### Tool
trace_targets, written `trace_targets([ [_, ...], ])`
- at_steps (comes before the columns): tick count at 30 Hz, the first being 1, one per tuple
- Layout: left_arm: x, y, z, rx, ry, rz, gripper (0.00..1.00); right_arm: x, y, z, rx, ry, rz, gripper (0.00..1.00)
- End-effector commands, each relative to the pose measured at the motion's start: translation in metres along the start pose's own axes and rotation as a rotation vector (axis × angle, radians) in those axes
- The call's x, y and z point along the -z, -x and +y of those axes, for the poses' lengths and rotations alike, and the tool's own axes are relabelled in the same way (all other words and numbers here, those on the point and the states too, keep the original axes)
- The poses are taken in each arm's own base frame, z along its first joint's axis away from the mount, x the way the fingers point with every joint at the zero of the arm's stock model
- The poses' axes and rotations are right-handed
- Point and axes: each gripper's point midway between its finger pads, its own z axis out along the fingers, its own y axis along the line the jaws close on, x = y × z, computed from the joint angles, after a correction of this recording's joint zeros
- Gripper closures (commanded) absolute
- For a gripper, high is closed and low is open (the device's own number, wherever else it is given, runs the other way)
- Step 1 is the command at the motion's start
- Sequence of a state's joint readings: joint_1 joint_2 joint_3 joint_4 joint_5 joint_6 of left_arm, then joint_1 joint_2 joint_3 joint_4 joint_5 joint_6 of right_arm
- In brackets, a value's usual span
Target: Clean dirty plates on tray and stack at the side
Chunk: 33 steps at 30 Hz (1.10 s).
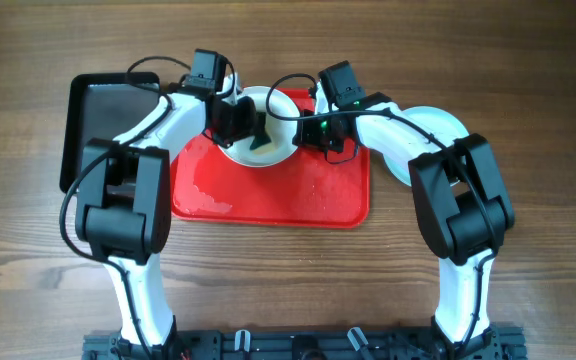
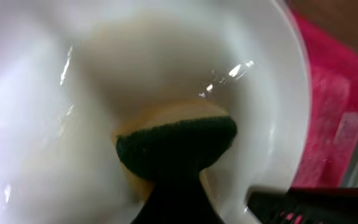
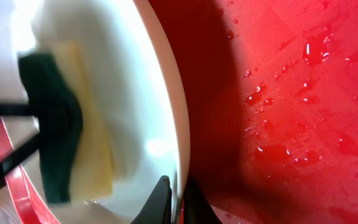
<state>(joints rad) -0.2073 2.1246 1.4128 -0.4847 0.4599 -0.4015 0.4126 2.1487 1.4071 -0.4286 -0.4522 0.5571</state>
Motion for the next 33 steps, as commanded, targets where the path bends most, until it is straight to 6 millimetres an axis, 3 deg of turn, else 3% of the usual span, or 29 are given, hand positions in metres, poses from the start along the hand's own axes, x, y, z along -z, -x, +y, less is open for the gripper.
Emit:
trace_targets([
  [1,-0.017,0.013,0.021,-0.028,0.077,-0.048,0.96,-0.024,-0.039,-0.002,0.024,0.018,0.135,0.96],
  [7,0.012,0.031,0.103,0.143,0.545,-0.237,0.96,-0.024,-0.039,-0.002,0.024,0.017,0.136,0.96],
  [12,0.041,0.022,0.141,0.248,0.781,-0.297,0.96,-0.024,-0.039,-0.002,0.024,0.019,0.134,0.96],
  [18,0.042,-0.007,0.145,0.224,0.817,-0.154,0.96,-0.024,-0.038,-0.002,0.026,0.019,0.133,0.96],
  [25,0.023,-0.042,0.122,0.097,0.642,0.100,0.96,-0.025,-0.023,0.001,0.074,0.020,0.066,0.96],
  [29,0.016,-0.050,0.111,0.094,0.562,0.147,0.96,-0.027,-0.013,-0.001,0.101,-0.012,0.013,0.96],
  [33,0.010,-0.057,0.096,0.050,0.464,0.200,0.96,-0.031,-0.016,0.003,0.136,-0.039,0.002,0.96],
])
